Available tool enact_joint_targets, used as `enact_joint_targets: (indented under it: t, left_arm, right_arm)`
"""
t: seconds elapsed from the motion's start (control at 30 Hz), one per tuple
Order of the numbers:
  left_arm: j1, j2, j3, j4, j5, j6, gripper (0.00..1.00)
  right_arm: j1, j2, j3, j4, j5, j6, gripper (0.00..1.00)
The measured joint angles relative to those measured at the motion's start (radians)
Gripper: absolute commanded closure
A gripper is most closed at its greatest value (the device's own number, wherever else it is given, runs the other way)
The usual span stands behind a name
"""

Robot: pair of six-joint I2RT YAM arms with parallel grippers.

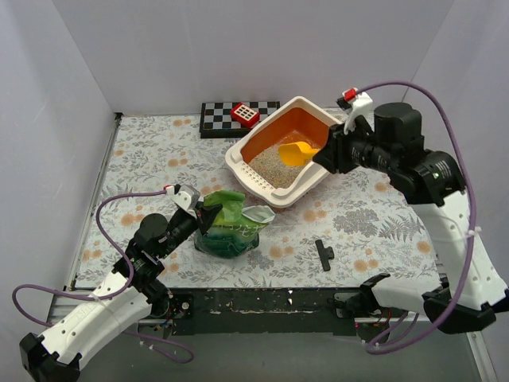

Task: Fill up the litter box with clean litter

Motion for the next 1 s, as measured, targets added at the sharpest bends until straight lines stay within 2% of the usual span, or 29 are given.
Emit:
enact_joint_targets:
  t: [0.13,0.4,0.7,1.0]
  left_arm:
    - [0.001,0.000,0.000,0.006,0.038,0.006,1.00]
    - [0.003,0.000,0.000,0.008,0.054,0.014,1.00]
    - [0.003,0.003,0.000,0.009,0.054,0.014,1.00]
    - [0.003,0.003,0.000,0.009,0.062,0.014,1.00]
  right_arm:
    - [0.000,-0.118,-0.074,-0.027,-0.135,0.016,0.99]
    - [0.001,-0.173,-0.222,-0.079,-0.293,0.025,0.99]
    - [0.001,-0.204,-0.334,-0.063,-0.375,0.032,0.99]
    - [0.013,-0.194,-0.416,0.031,-0.411,0.055,0.99]
